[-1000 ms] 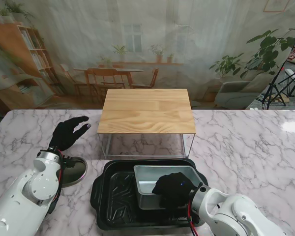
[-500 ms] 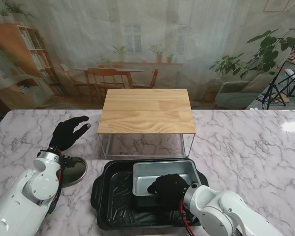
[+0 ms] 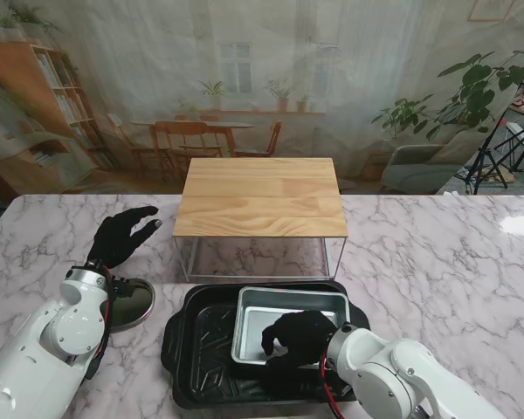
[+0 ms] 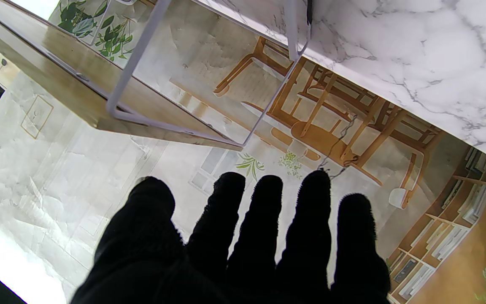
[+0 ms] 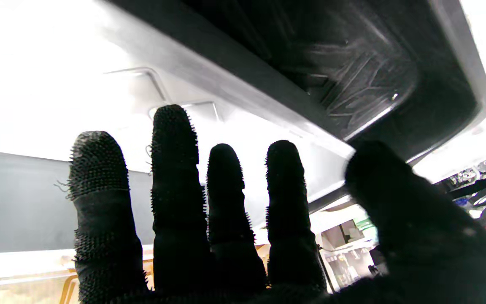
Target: Stack the baking trays onto the shelf
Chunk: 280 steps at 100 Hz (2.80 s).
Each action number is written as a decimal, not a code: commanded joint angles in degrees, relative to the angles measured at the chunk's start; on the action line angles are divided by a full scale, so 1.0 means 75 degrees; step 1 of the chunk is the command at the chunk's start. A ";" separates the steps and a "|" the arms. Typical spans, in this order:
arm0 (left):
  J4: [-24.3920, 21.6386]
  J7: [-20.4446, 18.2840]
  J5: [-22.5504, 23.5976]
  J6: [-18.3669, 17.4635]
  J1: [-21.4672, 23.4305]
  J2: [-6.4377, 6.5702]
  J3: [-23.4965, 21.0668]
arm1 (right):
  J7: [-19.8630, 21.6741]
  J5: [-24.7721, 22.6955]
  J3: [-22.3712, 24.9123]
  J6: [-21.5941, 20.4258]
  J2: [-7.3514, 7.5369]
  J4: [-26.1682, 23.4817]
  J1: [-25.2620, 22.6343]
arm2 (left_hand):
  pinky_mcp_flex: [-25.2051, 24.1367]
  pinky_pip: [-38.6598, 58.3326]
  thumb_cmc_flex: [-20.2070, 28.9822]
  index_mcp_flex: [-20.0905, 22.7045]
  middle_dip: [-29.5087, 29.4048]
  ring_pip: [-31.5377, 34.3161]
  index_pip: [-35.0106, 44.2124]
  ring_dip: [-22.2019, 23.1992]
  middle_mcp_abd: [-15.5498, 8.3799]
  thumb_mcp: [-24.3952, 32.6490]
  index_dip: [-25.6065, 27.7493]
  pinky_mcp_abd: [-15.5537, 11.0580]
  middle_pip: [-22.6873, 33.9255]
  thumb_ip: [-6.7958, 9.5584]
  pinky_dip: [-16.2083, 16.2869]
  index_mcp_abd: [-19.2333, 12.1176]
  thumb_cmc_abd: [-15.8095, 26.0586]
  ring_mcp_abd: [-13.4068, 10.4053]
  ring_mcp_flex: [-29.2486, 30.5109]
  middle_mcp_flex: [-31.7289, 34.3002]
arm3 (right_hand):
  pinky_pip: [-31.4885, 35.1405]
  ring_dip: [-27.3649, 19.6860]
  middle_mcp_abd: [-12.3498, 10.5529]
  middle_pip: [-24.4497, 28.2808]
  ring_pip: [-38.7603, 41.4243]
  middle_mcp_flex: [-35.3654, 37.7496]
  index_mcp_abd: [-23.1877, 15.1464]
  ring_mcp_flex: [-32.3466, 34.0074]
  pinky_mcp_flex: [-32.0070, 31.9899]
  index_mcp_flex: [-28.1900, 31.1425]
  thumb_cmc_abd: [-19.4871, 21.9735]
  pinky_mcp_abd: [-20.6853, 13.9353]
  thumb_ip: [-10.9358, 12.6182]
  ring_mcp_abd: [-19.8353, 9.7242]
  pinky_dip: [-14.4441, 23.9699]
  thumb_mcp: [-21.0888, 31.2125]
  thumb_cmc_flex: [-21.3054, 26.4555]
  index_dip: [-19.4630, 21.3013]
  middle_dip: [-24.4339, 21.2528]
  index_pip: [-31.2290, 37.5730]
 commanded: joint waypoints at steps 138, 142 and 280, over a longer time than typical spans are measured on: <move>-0.0038 -0.0240 -0.0074 0.0249 0.0016 -0.0004 0.0052 | -0.5728 -0.0182 0.3371 -0.0202 -0.0787 0.2698 -0.0780 | -0.0102 0.0132 0.0257 -0.0020 0.0063 0.0139 0.0052 0.0050 -0.0118 -0.0186 0.0000 0.0049 0.0120 -0.0076 -0.0009 -0.0077 0.0407 -0.0010 -0.0057 -0.0065 | -0.1979 -0.1459 -0.0317 -0.1796 -0.3018 -0.1660 -0.0447 -0.3129 -0.3300 -0.0623 0.0826 -0.0854 0.0314 -0.0013 0.0264 -0.1038 -0.0142 0.0329 -0.1062 -0.0996; -0.0040 -0.0243 -0.0081 0.0258 0.0018 -0.0005 0.0052 | -0.5867 -0.0116 0.3251 -0.0171 -0.0803 0.2914 -0.0651 | -0.0102 0.0131 0.0259 -0.0022 0.0062 0.0134 0.0049 0.0050 -0.0117 -0.0184 0.0000 0.0049 0.0115 -0.0075 -0.0007 -0.0070 0.0411 -0.0009 -0.0062 -0.0072 | -0.2003 -0.1459 -0.0335 -0.1782 -0.3014 -0.1708 -0.0452 -0.3163 -0.3326 -0.0687 0.0841 -0.0862 0.0314 -0.0048 0.0257 -0.1040 -0.0158 0.0328 -0.1076 -0.0999; 0.0344 -0.2255 0.2701 0.0344 0.0699 0.0787 -0.0994 | -0.6389 0.0069 0.3156 -0.0398 -0.0883 0.3194 -0.0479 | -0.0778 -0.1835 -0.0303 -0.1451 -0.0776 -0.1175 -0.0668 -0.0591 -0.0996 0.0078 -0.0133 -0.1283 -0.1234 0.0100 -0.0578 -0.0688 -0.1936 -0.0823 -0.1710 -0.2577 | -0.1766 -0.1273 -0.0254 -0.1251 -0.2493 -0.2428 -0.0337 -0.3435 -0.3320 -0.0797 0.1007 -0.0965 0.0348 -0.0224 0.0579 -0.1089 -0.0062 0.0320 -0.1079 -0.0782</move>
